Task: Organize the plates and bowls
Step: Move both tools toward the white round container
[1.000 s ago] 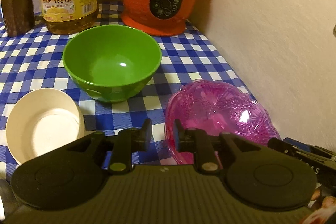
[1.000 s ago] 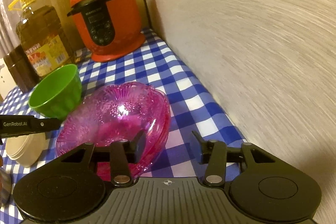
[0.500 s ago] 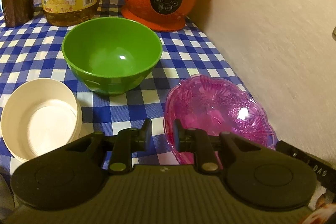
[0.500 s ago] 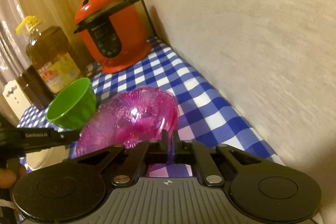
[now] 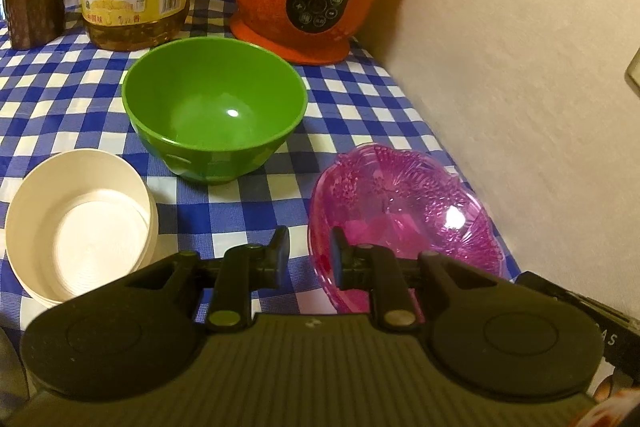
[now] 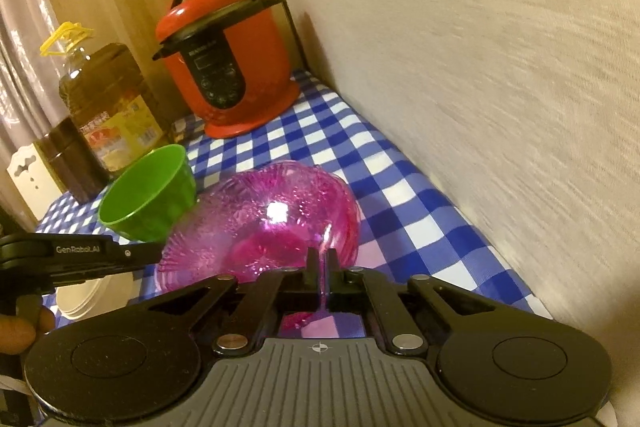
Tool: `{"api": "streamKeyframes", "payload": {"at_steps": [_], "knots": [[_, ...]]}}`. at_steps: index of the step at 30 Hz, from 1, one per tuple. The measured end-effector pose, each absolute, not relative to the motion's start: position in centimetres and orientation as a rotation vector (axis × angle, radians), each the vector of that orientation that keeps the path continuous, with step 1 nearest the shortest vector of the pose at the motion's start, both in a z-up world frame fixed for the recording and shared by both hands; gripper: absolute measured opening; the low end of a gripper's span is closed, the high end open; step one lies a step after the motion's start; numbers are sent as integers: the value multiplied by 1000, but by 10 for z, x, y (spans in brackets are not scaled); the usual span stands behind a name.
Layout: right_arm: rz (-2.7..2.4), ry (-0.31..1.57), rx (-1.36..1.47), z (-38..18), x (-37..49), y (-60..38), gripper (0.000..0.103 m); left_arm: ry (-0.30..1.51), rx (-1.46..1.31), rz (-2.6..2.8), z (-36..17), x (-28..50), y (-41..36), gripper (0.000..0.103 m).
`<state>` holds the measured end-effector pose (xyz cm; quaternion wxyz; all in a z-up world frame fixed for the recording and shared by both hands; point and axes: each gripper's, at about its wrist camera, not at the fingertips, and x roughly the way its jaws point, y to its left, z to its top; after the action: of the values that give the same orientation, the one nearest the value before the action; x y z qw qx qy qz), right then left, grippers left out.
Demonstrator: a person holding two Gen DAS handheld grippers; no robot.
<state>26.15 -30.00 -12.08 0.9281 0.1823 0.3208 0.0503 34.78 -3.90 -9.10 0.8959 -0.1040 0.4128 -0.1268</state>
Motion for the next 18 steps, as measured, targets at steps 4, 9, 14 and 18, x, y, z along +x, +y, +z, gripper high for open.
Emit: {"api": "streamKeyframes", "payload": {"at_steps": [4,9,14,18], "knots": [[119,653,369,-112,258,-294,38,843,-223,-270,-83,343,-35,18],[137,643,384,-95,255,-287,46,837,-234,-271,-73,334,-27,18],[162,633,407,-72,257,-277,47,825,-228,-254,-62,325,-12,18],[191,632,404,-55,258,-264,47,827,-222,-210,-53,318,5,18]]}}
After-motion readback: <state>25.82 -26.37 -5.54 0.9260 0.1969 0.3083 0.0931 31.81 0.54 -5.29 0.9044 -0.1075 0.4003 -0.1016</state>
